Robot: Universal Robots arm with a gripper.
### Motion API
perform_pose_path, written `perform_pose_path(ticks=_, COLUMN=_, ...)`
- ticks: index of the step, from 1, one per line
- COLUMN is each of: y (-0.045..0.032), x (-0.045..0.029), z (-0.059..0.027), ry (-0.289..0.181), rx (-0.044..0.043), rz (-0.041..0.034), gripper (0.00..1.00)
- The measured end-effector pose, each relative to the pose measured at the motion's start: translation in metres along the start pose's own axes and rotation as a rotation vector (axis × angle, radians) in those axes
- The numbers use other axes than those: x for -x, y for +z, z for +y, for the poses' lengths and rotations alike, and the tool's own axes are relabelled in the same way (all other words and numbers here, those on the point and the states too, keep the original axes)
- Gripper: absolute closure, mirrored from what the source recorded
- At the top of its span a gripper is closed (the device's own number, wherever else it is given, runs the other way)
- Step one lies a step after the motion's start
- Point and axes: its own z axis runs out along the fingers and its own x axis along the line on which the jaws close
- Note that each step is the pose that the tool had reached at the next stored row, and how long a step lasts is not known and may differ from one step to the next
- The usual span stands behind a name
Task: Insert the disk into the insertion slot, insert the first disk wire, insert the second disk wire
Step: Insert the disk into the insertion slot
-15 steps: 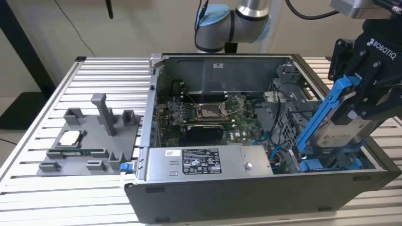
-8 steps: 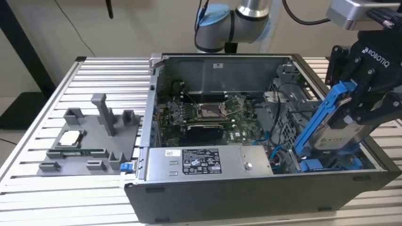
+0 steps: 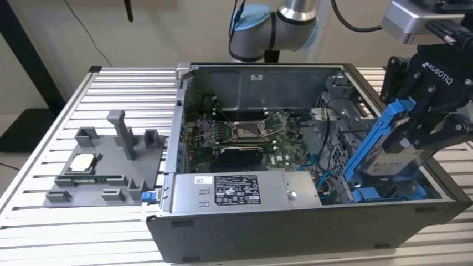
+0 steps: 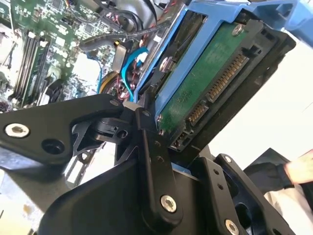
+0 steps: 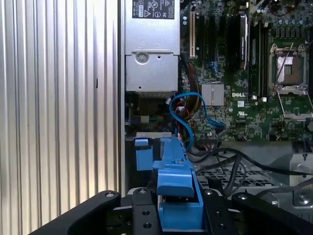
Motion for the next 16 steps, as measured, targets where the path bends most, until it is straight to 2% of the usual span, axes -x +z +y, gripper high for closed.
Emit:
perform_pose_path(ticks=4, y=0.0015, x=-0.0003, z=-0.0034, ry=0.000, rx=0.0002, rz=0.0000, gripper=0.67)
perform_pose_path(ticks=11, y=0.0063, x=-0.0029, z=-0.0037, ry=0.000, rx=0.0007, rz=0.0000, gripper=0.67)
perform_pose_path(ticks=16, y=0.0143, x=-0.0034, z=-0.0032, ry=0.000, rx=0.0006, rz=0.0002, gripper=0.67)
